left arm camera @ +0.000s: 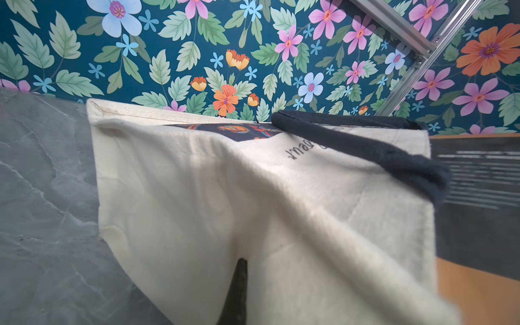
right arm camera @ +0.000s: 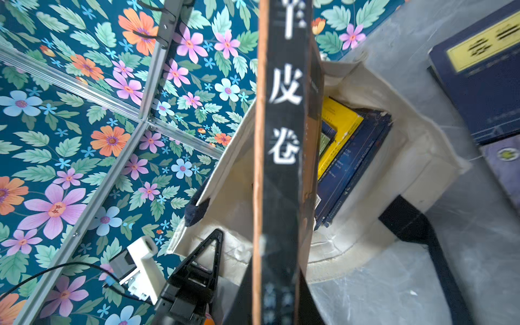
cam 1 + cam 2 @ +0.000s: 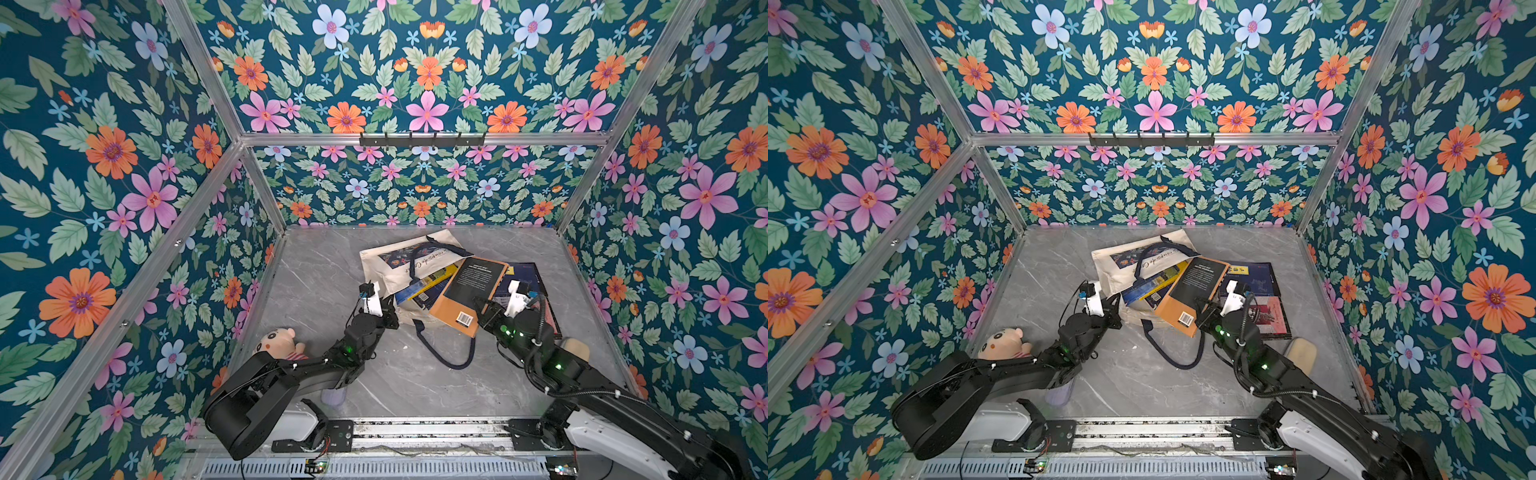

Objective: Take out the books from the canvas bag
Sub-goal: Pick up the book from the canvas bag, then place the book on the book.

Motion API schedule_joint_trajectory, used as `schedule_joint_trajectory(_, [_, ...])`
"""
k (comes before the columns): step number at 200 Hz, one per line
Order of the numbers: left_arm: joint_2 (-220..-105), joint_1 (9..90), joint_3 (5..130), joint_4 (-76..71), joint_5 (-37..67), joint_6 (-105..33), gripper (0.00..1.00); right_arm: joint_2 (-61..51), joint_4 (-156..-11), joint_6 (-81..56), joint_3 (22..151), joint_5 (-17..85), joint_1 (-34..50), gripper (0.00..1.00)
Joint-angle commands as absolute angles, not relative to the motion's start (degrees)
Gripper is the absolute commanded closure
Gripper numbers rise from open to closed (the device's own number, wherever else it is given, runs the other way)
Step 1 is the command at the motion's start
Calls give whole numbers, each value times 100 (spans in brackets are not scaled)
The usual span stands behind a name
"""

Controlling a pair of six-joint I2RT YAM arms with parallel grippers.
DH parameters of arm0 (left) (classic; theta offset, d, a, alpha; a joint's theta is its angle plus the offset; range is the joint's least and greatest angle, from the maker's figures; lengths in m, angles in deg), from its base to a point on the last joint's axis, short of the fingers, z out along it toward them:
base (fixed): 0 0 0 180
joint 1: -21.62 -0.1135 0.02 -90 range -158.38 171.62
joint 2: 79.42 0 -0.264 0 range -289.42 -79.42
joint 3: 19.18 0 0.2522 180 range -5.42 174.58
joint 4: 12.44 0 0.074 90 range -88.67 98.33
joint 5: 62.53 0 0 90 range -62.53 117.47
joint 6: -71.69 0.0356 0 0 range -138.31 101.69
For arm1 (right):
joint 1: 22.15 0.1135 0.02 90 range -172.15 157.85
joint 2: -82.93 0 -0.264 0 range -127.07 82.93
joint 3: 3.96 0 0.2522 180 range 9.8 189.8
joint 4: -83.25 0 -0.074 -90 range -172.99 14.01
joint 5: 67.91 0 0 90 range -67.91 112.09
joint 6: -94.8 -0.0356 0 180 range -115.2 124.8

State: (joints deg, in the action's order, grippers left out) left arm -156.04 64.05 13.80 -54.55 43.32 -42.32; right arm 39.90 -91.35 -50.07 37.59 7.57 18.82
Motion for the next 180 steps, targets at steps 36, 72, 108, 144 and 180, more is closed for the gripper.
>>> schedule_joint_trajectory(36, [-15478, 6393, 1356, -5392, 4909, -4297, 100, 5268, -7727, -5028, 3713, -820, 1609, 100])
schedule_joint_trajectory(72, [-15382, 6393, 1303, -5361, 5133, -4323, 100, 5738, -7523, -5228, 3510, -969, 1167, 100])
schedule_joint_trajectory(108, [-15353, 6397, 1303, -5253, 5398, -4352, 100, 5773, -7624, -5268, 3411, -568, 373, 100])
schedule_joint_trajectory(144, [-15177, 6398, 1274, -4999, 5854, -4461, 100, 5490, -8233, -5573, 3142, 481, -754, 100])
schedule_joint_trajectory(180, [-15148, 6398, 1277, -4948, 5880, -4494, 100, 4815, -9193, -5635, 2891, 665, -1132, 100])
